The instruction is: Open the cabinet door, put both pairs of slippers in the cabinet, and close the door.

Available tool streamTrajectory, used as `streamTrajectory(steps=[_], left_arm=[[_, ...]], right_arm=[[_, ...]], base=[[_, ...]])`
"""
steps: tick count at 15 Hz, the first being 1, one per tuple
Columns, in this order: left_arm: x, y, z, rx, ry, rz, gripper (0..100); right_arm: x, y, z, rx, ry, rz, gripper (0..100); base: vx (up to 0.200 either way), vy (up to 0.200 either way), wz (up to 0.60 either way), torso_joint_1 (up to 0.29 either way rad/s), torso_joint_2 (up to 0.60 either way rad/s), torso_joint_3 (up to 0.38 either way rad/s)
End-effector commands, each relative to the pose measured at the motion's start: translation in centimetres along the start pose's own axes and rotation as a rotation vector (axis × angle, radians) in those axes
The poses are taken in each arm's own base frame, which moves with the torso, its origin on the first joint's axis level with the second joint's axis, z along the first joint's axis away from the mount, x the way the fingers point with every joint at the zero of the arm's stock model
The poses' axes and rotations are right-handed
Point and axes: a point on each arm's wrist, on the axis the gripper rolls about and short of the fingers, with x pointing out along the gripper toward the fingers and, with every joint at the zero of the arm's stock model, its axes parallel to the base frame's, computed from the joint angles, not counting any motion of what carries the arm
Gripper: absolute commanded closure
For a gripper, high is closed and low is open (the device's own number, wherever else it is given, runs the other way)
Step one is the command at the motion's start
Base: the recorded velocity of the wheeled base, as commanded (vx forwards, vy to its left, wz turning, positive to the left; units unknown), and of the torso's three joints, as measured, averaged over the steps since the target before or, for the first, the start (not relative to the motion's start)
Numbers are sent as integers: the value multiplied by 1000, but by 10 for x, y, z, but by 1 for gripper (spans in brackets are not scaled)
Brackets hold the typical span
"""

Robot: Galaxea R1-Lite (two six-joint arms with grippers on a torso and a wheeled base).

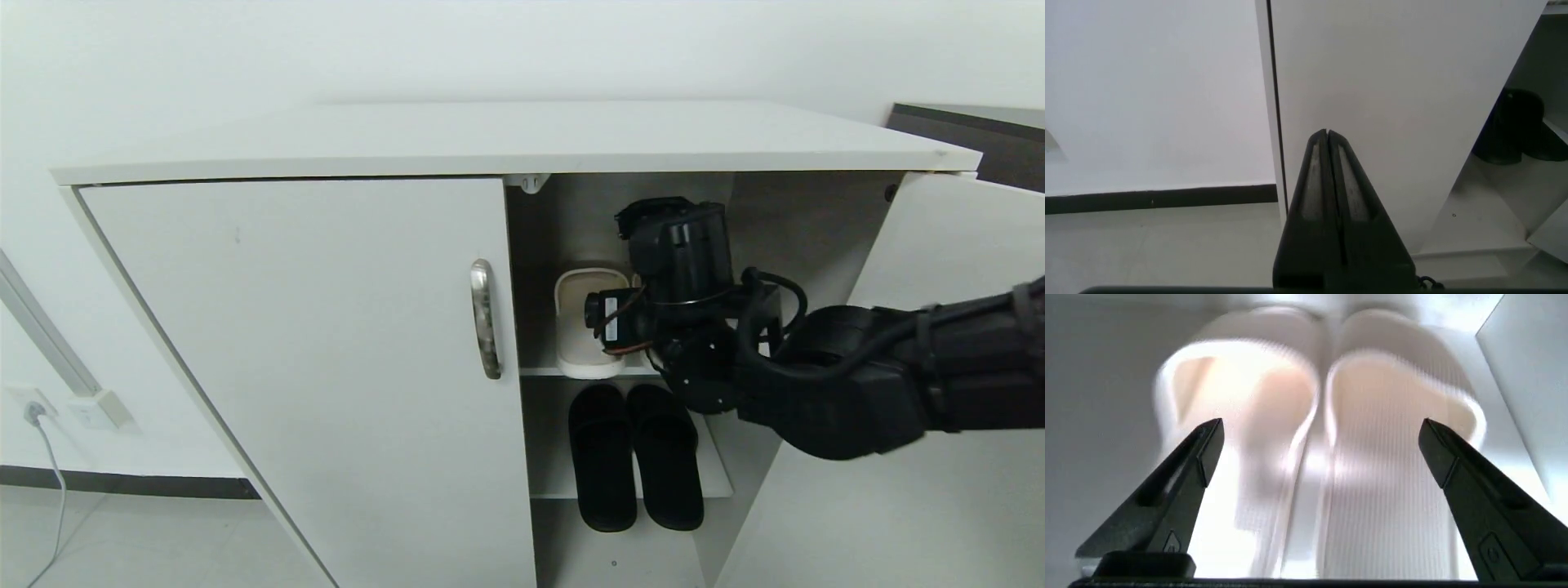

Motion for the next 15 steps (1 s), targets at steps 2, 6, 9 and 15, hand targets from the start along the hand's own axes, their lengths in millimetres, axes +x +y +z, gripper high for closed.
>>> streamTrajectory(steps=[2, 6, 9, 15], left_arm=[[0, 0, 0, 0, 0, 0, 100], [0, 0, 0, 0, 0, 1, 100], [0, 0, 0, -2, 0, 1, 100], [0, 0, 0, -2, 0, 0, 100]], right_arm=[[-59, -17, -5, 32, -34, 93, 0], [-81, -20, -20, 28, -41, 151, 100], [-81, -17, -30, 1, -19, 159, 100], [-78, -12, -38, -21, 0, 154, 100]], base=[[0, 0, 0, 0, 0, 0], [0, 0, 0, 0, 0, 0], [0, 0, 0, 0, 0, 0], [0, 0, 0, 0, 0, 0]])
